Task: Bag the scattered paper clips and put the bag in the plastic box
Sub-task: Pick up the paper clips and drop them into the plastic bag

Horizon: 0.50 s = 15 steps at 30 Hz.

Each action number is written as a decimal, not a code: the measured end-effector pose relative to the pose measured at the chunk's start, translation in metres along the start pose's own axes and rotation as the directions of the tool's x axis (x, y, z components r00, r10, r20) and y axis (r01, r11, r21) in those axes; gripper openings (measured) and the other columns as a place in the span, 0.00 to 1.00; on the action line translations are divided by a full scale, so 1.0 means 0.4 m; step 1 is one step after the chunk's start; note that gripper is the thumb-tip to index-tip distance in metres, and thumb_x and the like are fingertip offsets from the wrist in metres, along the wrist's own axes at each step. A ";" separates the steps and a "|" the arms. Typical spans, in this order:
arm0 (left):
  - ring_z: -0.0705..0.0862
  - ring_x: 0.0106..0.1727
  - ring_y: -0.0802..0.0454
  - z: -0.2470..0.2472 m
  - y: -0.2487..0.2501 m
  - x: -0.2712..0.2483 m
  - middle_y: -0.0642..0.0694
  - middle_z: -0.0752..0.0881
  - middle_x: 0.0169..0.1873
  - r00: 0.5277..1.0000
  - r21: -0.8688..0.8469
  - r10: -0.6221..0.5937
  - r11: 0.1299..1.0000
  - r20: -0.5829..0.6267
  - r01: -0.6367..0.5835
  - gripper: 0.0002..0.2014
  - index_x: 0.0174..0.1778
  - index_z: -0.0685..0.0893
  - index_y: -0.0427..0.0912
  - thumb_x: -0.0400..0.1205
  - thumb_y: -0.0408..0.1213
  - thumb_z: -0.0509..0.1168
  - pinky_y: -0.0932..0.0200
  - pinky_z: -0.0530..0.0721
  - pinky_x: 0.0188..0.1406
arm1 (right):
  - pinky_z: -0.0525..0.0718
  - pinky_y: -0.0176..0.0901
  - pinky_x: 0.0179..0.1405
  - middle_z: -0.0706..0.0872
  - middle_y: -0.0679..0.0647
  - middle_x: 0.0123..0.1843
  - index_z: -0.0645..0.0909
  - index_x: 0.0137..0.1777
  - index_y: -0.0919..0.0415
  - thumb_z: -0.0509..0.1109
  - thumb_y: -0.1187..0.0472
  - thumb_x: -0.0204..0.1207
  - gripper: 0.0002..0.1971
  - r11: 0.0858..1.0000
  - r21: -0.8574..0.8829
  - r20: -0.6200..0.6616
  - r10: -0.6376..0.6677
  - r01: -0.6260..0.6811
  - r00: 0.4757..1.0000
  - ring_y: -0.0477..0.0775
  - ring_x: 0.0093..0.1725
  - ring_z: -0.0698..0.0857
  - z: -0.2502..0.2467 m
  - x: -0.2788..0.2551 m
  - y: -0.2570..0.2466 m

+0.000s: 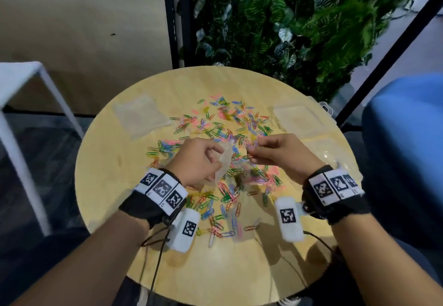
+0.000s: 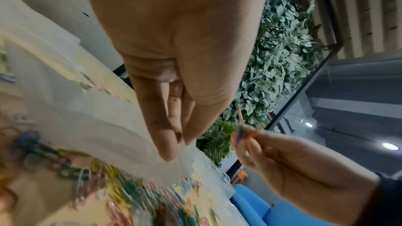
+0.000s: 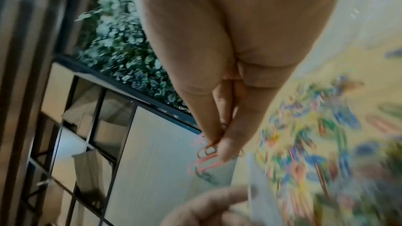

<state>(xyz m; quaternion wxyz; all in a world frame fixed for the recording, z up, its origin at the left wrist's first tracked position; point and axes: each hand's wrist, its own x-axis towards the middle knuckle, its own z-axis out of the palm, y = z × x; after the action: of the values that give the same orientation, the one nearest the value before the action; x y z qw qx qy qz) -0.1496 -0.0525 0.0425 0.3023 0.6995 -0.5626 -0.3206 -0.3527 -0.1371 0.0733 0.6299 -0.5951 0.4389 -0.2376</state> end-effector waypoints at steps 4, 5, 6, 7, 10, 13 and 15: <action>0.92 0.29 0.52 0.038 0.019 -0.007 0.45 0.88 0.50 1.000 -0.004 -0.003 1.000 0.004 0.003 0.14 0.62 0.89 0.41 0.80 0.31 0.74 0.61 0.91 0.31 | 0.90 0.38 0.48 0.87 0.60 0.37 0.85 0.45 0.74 0.73 0.71 0.74 0.04 0.979 0.197 0.016 0.047 -0.050 0.999 0.52 0.36 0.88 0.054 -0.003 0.025; 0.92 0.30 0.53 0.046 0.020 -0.008 0.43 0.90 0.50 1.000 -0.034 -0.013 0.999 0.000 0.013 0.13 0.61 0.89 0.40 0.81 0.31 0.73 0.63 0.90 0.31 | 0.90 0.38 0.46 0.86 0.62 0.37 0.84 0.46 0.75 0.73 0.72 0.74 0.05 0.982 0.179 0.010 0.058 -0.059 0.998 0.51 0.34 0.88 0.066 0.004 0.038; 0.92 0.29 0.56 0.053 0.023 -0.012 0.39 0.91 0.48 1.000 -0.061 -0.019 0.998 -0.003 0.019 0.12 0.60 0.89 0.37 0.81 0.29 0.72 0.68 0.88 0.29 | 0.90 0.38 0.44 0.86 0.63 0.36 0.84 0.45 0.74 0.73 0.72 0.74 0.03 0.989 0.135 0.000 0.058 -0.057 0.998 0.51 0.33 0.88 0.078 0.011 0.050; 0.91 0.29 0.59 0.057 0.024 -0.015 0.37 0.92 0.46 1.000 -0.068 -0.021 0.997 -0.015 0.020 0.11 0.58 0.89 0.35 0.81 0.27 0.70 0.74 0.84 0.27 | 0.91 0.40 0.43 0.87 0.65 0.37 0.84 0.43 0.71 0.74 0.72 0.73 0.02 0.999 0.040 -0.025 0.038 -0.037 0.999 0.52 0.33 0.89 0.087 0.018 0.062; 0.89 0.26 0.64 0.057 0.025 -0.020 0.36 0.92 0.38 0.998 -0.075 -0.030 0.997 -0.050 0.026 0.10 0.56 0.91 0.33 0.80 0.25 0.69 0.79 0.80 0.26 | 0.91 0.47 0.41 0.91 0.61 0.37 0.88 0.40 0.64 0.77 0.66 0.71 0.02 0.896 -0.437 -0.054 -0.115 0.080 0.992 0.55 0.36 0.91 0.096 0.033 0.091; 0.87 0.24 0.66 0.053 0.023 -0.016 0.40 0.92 0.37 0.998 -0.077 -0.029 0.997 -0.064 0.024 0.11 0.58 0.91 0.35 0.80 0.25 0.71 0.77 0.83 0.29 | 0.85 0.39 0.38 0.91 0.54 0.38 0.89 0.41 0.57 0.76 0.63 0.70 0.02 0.779 -0.621 -0.011 -0.127 0.093 0.992 0.52 0.37 0.88 0.102 0.026 0.098; 0.91 0.28 0.60 0.048 0.024 -0.015 0.40 0.93 0.40 0.997 -0.081 -0.025 0.997 -0.074 0.019 0.11 0.57 0.91 0.36 0.80 0.25 0.71 0.75 0.85 0.32 | 0.79 0.27 0.32 0.91 0.51 0.36 0.90 0.41 0.56 0.76 0.65 0.69 0.04 0.769 -0.627 0.011 -0.152 0.125 0.988 0.46 0.33 0.85 0.107 0.019 0.098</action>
<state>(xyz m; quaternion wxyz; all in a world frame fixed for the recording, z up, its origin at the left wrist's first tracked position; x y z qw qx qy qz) -0.1712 -0.0496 0.0389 0.3475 0.7045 -0.5299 -0.3194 -0.3219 -0.1131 0.0299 0.3682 -0.7961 0.4604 -0.1363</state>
